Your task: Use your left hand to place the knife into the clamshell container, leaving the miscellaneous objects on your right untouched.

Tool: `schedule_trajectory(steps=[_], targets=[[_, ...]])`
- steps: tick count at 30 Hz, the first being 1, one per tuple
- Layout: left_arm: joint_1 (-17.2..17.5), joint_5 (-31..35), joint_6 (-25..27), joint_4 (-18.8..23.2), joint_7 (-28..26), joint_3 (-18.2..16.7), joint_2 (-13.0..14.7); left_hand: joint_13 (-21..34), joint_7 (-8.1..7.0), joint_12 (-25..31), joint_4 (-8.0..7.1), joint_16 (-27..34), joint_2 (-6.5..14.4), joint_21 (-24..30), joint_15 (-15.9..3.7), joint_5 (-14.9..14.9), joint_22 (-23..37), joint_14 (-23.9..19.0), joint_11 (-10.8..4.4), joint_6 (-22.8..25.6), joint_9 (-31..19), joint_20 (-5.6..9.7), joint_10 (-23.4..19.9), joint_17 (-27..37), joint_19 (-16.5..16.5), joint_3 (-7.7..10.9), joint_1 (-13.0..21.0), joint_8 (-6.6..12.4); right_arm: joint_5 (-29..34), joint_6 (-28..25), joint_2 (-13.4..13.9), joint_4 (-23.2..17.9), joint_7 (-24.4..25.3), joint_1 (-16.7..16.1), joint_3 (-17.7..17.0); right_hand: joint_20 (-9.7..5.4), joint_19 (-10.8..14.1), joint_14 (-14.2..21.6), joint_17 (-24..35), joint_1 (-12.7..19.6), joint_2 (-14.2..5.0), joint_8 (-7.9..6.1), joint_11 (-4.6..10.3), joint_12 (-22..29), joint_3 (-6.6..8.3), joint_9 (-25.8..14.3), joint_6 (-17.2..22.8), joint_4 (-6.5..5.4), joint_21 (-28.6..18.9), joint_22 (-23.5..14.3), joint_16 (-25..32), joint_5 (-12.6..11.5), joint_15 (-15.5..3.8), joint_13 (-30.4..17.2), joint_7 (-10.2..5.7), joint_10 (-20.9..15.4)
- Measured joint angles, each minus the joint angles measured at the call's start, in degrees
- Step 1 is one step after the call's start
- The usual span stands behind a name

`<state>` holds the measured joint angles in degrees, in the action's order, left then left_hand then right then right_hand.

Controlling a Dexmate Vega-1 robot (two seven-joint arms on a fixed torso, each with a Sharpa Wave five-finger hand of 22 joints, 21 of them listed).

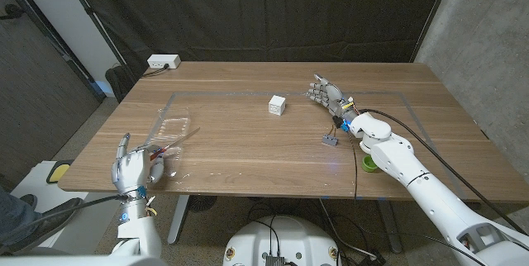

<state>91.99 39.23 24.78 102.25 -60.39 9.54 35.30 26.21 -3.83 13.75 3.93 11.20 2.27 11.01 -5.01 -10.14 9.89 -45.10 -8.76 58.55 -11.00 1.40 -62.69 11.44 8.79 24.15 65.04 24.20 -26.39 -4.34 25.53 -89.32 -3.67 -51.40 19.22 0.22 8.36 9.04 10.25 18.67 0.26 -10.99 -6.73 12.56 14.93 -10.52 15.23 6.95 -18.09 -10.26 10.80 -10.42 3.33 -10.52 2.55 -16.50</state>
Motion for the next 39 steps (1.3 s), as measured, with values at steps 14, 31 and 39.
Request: schedule_trajectory(steps=[14,31,39], targets=[[0.55,-2.06,-0.16,-0.3,-1.45,0.01,-1.71,-2.76,-1.49,-2.08,-3.25,0.0,-1.95,0.28,-0.06,-0.33,0.13,0.2,-1.06,0.04,0.04,-1.34,-1.15,-0.79,1.35,-1.67,-6.57,-0.19,0.21,-0.7,0.16,-0.09,-0.45,0.66,0.36,-0.22,0.22,0.0,0.0,0.0,0.0,0.0,0.0,0.0,-0.01,0.0,0.0,0.01,0.0,0.0,0.0,0.0,0.0,0.0,0.0,0.0],[0.72,-3.18,1.88,0.24,-0.12,-0.02,-1.91,-5.79,-4.57,-3.8,-4.69,-0.44,-3.92,0.28,1.09,-1.43,0.34,5.47,0.5,-9.42,0.08,-3.61,8.08,-0.86,-0.35,-2.02,-9.89,-5.29,0.34,-1.44,0.18,0.37,-0.97,1.42,0.77,-0.22,0.21,0.0,0.0,0.23,-0.23,0.0,0.0,0.0,-0.16,0.0,0.0,0.17,0.34,0.0,0.0,0.0,0.0,0.0,0.0,0.0],[0.64,-3.19,2.44,0.94,0.35,0.11,-1.57,-7.09,-5.58,-4.03,-5.95,-0.44,-4.82,0.0,1.65,-2.04,0.4,9.83,1.0,-12.83,0.08,-4.9,16.06,-0.39,-2.7,-2.48,-12.01,-7.28,0.25,-1.47,0.11,0.62,-1.18,1.5,0.81,-0.22,0.21,0.0,0.0,0.23,-0.23,0.0,0.0,0.0,-0.16,0.0,0.0,0.17,0.34,0.0,0.0,0.0,0.0,0.0,0.0,0.0]])
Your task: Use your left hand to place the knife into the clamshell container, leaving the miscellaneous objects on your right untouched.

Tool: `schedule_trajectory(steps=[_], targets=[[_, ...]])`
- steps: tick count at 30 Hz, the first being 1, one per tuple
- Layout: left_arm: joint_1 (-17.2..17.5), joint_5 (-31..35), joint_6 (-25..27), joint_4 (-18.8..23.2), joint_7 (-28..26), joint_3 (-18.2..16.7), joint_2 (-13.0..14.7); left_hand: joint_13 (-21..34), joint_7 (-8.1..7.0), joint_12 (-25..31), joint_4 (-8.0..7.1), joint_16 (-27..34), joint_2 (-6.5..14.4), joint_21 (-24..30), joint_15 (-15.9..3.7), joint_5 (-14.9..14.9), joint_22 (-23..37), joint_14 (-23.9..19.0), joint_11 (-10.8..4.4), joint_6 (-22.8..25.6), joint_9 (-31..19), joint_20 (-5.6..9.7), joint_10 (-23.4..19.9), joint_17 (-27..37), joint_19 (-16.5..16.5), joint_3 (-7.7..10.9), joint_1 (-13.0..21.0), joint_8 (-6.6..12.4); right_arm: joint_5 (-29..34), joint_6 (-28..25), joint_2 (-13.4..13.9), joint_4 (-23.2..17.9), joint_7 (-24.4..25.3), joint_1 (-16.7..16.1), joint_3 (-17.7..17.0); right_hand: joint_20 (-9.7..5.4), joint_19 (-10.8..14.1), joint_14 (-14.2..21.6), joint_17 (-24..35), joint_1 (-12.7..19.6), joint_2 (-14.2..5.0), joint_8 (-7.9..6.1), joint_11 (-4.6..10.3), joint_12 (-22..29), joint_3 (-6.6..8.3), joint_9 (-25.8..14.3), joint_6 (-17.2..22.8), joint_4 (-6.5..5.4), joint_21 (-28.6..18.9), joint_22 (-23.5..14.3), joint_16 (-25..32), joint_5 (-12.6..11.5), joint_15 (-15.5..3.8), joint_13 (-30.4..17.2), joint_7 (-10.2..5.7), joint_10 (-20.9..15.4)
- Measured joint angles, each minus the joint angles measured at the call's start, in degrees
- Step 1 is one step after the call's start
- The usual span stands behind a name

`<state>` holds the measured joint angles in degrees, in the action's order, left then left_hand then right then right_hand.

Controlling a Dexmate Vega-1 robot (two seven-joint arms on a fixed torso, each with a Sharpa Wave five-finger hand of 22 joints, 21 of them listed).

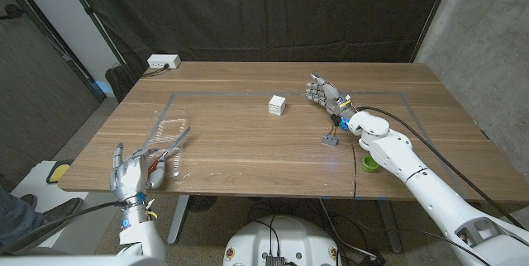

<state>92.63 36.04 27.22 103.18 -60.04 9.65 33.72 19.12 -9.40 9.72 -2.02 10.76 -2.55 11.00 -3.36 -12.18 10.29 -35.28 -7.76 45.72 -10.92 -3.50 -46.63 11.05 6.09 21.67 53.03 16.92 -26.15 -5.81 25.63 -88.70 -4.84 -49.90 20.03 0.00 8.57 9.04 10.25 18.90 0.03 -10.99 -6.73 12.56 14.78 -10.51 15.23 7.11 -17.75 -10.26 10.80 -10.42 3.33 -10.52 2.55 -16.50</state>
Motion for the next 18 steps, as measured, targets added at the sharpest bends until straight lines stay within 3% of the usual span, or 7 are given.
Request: schedule_trajectory(steps=[12,18], targets=[[-0.08,0.88,-0.59,3.53,-0.62,-0.34,0.15,-0.12,1.49,1.31,-1.16,0.32,0.57,0.0,-0.01,-0.85,0.28,0.0,-1.11,4.21,-0.01,-0.5,-0.27,0.29,-0.72,0.08,-1.76,0.92,-0.38,1.27,-0.09,0.02,0.15,-0.53,-0.42,0.31,0.31,0.0,0.0,0.0,0.0,0.0,0.0,0.0,0.0,0.0,0.31,0.0,0.34,0.0,0.0,0.0,0.0,0.0,-0.31,0.0],[0.02,2.63,-1.07,7.79,-0.57,-1.0,-0.03,-0.09,1.67,1.34,-1.75,0.33,0.84,0.28,0.06,-0.87,0.28,0.55,-1.57,4.27,-0.01,-0.5,0.21,0.29,-0.72,0.1,-2.03,0.92,-0.76,2.33,-0.04,-0.61,0.37,-1.7,-1.38,0.31,0.31,0.0,0.0,0.0,0.0,0.0,0.0,0.0,0.0,-0.3,0.31,0.0,0.38,0.0,0.0,0.0,0.0,0.0,-0.31,0.0]])
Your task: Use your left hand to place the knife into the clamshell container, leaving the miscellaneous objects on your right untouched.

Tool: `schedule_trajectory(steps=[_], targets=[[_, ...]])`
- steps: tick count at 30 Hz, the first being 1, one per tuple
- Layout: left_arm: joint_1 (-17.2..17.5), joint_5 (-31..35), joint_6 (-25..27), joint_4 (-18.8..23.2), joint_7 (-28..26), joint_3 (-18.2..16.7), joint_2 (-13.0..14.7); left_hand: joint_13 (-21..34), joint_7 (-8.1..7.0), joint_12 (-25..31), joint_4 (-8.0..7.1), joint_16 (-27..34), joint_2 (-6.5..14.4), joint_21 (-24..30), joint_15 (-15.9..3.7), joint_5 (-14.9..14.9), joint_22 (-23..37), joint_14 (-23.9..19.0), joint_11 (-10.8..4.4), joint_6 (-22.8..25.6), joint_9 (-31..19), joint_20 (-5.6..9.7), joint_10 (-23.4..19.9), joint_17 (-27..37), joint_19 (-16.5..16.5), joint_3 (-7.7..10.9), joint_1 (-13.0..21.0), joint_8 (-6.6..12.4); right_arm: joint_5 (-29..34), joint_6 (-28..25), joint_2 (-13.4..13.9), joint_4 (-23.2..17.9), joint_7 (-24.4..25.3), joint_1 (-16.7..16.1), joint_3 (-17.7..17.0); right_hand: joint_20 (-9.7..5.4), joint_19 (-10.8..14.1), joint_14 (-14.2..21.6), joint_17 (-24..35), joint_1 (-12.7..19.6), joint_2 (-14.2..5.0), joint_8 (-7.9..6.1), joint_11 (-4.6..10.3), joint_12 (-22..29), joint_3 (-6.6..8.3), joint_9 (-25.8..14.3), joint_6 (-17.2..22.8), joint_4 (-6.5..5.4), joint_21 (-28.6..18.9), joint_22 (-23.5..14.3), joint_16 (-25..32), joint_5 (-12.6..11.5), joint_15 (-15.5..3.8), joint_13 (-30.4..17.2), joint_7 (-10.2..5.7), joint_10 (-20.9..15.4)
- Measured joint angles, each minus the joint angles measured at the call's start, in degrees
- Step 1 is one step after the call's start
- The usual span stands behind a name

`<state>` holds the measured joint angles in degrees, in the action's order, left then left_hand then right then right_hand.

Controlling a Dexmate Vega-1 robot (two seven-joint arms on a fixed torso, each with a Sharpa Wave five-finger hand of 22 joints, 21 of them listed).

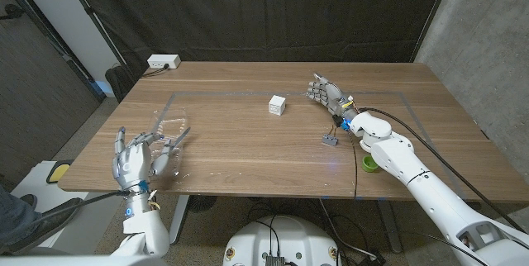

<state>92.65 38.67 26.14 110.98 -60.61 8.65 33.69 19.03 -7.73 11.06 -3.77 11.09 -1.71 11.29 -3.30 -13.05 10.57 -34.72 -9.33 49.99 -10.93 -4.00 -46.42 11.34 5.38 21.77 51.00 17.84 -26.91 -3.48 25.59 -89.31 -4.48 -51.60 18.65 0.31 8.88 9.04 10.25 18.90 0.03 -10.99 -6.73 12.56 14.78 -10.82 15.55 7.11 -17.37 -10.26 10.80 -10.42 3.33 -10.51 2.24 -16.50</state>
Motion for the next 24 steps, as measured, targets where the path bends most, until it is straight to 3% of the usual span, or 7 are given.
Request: schedule_trajectory(steps=[5,13,18,23,24], targets=[[0.02,-0.59,-0.94,3.66,2.16,-0.98,-0.41,0.0,0.42,-0.49,-1.63,-0.09,1.07,0.0,0.31,0.21,0.0,3.81,1.19,-4.54,-0.07,-0.46,5.58,0.25,-0.46,-0.5,-2.89,-2.28,-0.43,0.97,0.07,-0.14,-0.07,-0.57,-0.43,0.0,0.0,0.0,0.0,0.0,0.0,0.0,0.0,0.0,0.0,0.0,0.0,0.0,-0.01,0.0,0.0,0.0,0.0,0.0,0.0,0.0],[-0.68,-6.97,-4.68,8.82,12.13,-3.35,-0.96,-1.01,1.73,-0.49,-3.45,-0.55,1.1,0.0,1.82,0.87,0.25,13.39,5.39,-15.71,-0.42,-1.45,17.24,0.13,-1.45,-1.85,-6.89,-6.89,-1.91,3.52,0.12,-0.11,-1.72,-1.47,-1.61,0.0,0.0,0.0,0.0,0.0,0.0,0.0,0.2,0.0,0.0,0.01,0.0,0.0,0.28,0.0,0.0,0.0,0.0,0.0,0.0,-0.2],[-1.92,-12.58,-8.86,10.23,18.57,-4.83,-1.62,-1.49,2.65,-0.49,-3.9,-0.55,0.67,0.0,2.8,1.27,0.25,16.44,6.55,-20.48,-0.68,-1.44,20.79,0.27,-2.66,-2.31,-8.53,-7.47,-2.98,5.56,-0.1,0.48,-3.15,-1.82,-2.3,0.0,0.0,0.0,0.0,0.0,0.0,0.0,0.23,0.0,0.0,0.01,0.0,0.0,0.28,0.0,0.0,0.0,0.0,0.0,0.0,-0.23],[-4.02,-17.81,-13.66,8.87,22.4,-5.81,-3.34,-1.49,2.83,-0.49,-4.15,-0.55,1.12,0.0,2.8,1.27,0.25,16.44,6.44,-20.84,-0.68,-1.44,20.92,0.27,-2.66,-2.55,-8.97,-7.46,-4.72,8.01,-0.59,1.28,-5.08,-2.07,-3.01,-0.32,0.31,0.0,0.0,0.0,0.0,0.0,0.41,0.0,0.0,0.01,0.02,0.0,0.28,0.0,0.0,0.0,0.0,0.0,-0.02,-0.42],[-4.52,-20.88,-16.63,8.32,24.36,-5.92,-3.7,-1.53,2.99,-0.49,-4.15,-0.55,1.13,0.0,2.8,1.27,0.25,16.44,6.31,-21.0,-0.68,-1.44,21.05,0.27,-2.66,-2.55,-8.98,-7.46,-5.09,8.5,-0.9,1.65,-5.49,-2.25,-3.37,-0.32,0.31,0.0,0.0,0.0,0.0,0.0,0.41,0.0,0.0,0.01,0.21,0.0,0.28,0.0,0.0,0.0,0.0,0.0,-0.21,-0.42]])
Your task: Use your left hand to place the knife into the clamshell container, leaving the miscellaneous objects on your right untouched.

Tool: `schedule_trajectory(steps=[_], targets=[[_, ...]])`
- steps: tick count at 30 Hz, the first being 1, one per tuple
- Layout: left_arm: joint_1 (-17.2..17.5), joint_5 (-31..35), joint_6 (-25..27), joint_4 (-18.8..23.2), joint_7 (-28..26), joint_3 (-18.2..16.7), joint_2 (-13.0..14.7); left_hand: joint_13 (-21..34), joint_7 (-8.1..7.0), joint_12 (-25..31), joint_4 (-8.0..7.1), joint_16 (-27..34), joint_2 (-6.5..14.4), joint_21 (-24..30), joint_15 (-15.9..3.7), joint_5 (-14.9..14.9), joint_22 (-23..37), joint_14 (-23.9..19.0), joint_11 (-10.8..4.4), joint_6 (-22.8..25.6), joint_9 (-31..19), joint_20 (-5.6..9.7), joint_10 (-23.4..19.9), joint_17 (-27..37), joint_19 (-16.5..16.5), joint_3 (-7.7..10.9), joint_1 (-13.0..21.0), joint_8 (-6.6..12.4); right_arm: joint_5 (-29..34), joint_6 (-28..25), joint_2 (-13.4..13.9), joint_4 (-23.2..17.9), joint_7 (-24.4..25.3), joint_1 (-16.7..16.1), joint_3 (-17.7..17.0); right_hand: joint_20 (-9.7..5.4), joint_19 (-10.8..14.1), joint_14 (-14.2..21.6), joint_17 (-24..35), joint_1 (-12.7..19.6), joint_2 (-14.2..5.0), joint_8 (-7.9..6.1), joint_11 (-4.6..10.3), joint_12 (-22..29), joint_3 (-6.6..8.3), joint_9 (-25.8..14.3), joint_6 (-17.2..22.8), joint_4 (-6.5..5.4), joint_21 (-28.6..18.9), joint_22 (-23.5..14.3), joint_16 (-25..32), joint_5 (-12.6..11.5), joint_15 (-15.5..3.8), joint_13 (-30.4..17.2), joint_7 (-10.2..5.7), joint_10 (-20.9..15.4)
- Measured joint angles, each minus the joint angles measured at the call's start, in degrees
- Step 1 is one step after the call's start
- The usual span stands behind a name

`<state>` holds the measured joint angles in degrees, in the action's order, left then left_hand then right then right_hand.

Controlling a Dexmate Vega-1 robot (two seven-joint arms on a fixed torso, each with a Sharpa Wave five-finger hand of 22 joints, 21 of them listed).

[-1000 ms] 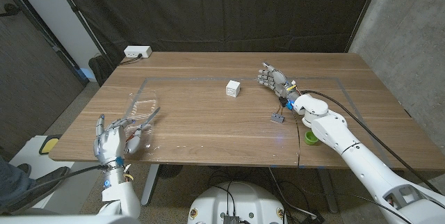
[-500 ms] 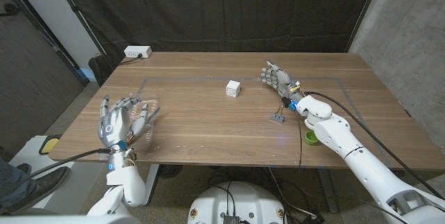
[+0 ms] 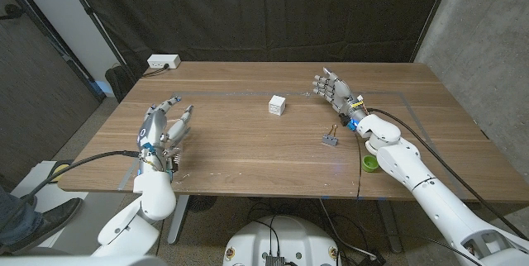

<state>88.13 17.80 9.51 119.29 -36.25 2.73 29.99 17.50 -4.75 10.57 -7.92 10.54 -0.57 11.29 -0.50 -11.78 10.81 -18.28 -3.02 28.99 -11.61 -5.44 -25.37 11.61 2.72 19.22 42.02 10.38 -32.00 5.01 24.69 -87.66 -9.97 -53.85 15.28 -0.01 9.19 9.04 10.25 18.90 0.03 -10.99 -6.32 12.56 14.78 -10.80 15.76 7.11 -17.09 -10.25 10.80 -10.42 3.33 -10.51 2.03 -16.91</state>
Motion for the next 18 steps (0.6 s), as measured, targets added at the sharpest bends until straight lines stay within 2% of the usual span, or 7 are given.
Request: schedule_trajectory(steps=[2,3,5,7,11,15,18], targets=[[-0.8,-0.39,-0.35,-0.84,0.23,-0.13,-0.55,-0.22,0.26,0.0,0.0,0.0,0.44,0.0,0.12,0.0,0.0,0.12,-0.05,-0.26,0.0,0.0,0.07,0.0,0.0,0.0,-0.44,0.0,-0.4,0.61,-0.02,0.02,-0.44,-0.01,-0.02,0.0,0.0,0.0,0.0,0.0,0.0,0.0,0.0,0.0,0.0,0.0,0.01,0.0,0.0,0.0,0.0,0.0,0.0,0.0,-0.01,0.0],[-1.52,-3.72,-3.71,-1.56,2.39,-0.19,-0.98,-0.22,0.48,0.0,0.0,0.0,0.44,0.0,0.08,0.0,0.0,0.33,0.17,-0.48,0.0,0.0,0.29,0.0,0.0,0.0,-0.44,0.0,-0.66,1.18,-0.22,0.3,-0.7,-0.27,-0.41,0.0,0.0,0.0,0.0,0.0,0.0,0.0,0.0,0.0,0.0,0.0,0.01,0.0,0.0,0.0,0.0,0.0,0.0,0.0,-0.01,0.0],[-2.3,-3.72,-3.71,-2.23,2.39,-0.2,-1.38,-0.22,0.76,0.0,-0.19,0.0,0.36,0.0,0.11,0.0,0.0,0.73,0.48,-0.76,0.0,0.0,0.77,0.0,0.0,-0.2,-0.53,0.0,-0.87,2.05,-0.22,0.3,-0.98,-0.27,-0.41,0.0,0.0,0.0,0.0,0.0,0.0,0.0,0.0,0.0,0.0,0.0,0.12,0.0,0.0,0.0,0.0,0.0,0.0,0.0,-0.13,0.0],[-3.65,-8.47,-7.98,-3.39,5.87,-0.18,-1.95,-0.25,0.92,0.0,-0.24,0.0,0.63,0.0,0.29,0.0,0.0,0.92,0.6,-1.69,0.0,-0.03,1.54,0.0,-0.02,-0.24,-1.09,0.0,-1.01,2.66,-0.28,0.36,-1.19,-0.53,-0.74,0.0,0.0,0.0,0.0,0.0,0.0,0.0,0.0,0.0,-0.17,0.0,0.2,-0.17,0.0,0.0,0.0,0.0,0.0,0.0,-0.2,0.0],[-5.82,-11.67,-10.1,-5.13,8.72,0.03,-2.51,-0.49,1.72,0.0,-0.55,0.0,0.38,0.0,0.61,0.0,0.0,2.05,1.68,-3.59,0.0,-0.21,3.24,0.0,-0.83,-0.55,-1.92,0.0,-1.39,3.84,-0.31,0.53,-1.77,-0.88,-1.37,0.0,0.0,0.0,0.0,0.0,0.0,0.0,0.0,0.0,-0.24,0.01,0.2,-0.24,0.0,0.0,0.0,0.0,0.0,0.0,-0.2,0.0],[-8.18,-17.38,-12.49,-7.19,13.77,0.31,-2.79,-0.75,2.78,0.0,-0.77,0.0,0.22,0.0,1.12,0.15,0.0,2.56,2.2,-4.83,0.01,-0.01,4.37,-0.1,-1.25,-1.28,-3.1,0.0,-1.75,4.93,-0.27,0.63,-2.39,-1.13,-1.9,-0.09,0.52,0.0,0.0,0.0,0.0,0.0,0.0,0.0,-0.49,0.01,0.2,0.01,0.0,0.0,0.0,0.0,0.0,0.0,-0.2,0.0],[-9.74,-20.04,-13.6,-8.69,16.11,0.65,-2.92,-0.99,2.94,0.0,-0.61,0.0,0.07,0.27,1.12,0.48,-0.01,2.56,2.29,-4.99,0.01,-0.19,4.46,-0.17,-1.43,-1.46,-3.24,0.0,-1.96,5.71,-0.17,0.63,-2.63,-1.4,-2.21,0.11,0.72,0.0,0.0,0.0,0.0,0.0,0.0,0.0,-0.48,0.01,0.2,0.01,0.0,0.0,0.0,0.0,0.0,0.0,-0.2,0.0]])
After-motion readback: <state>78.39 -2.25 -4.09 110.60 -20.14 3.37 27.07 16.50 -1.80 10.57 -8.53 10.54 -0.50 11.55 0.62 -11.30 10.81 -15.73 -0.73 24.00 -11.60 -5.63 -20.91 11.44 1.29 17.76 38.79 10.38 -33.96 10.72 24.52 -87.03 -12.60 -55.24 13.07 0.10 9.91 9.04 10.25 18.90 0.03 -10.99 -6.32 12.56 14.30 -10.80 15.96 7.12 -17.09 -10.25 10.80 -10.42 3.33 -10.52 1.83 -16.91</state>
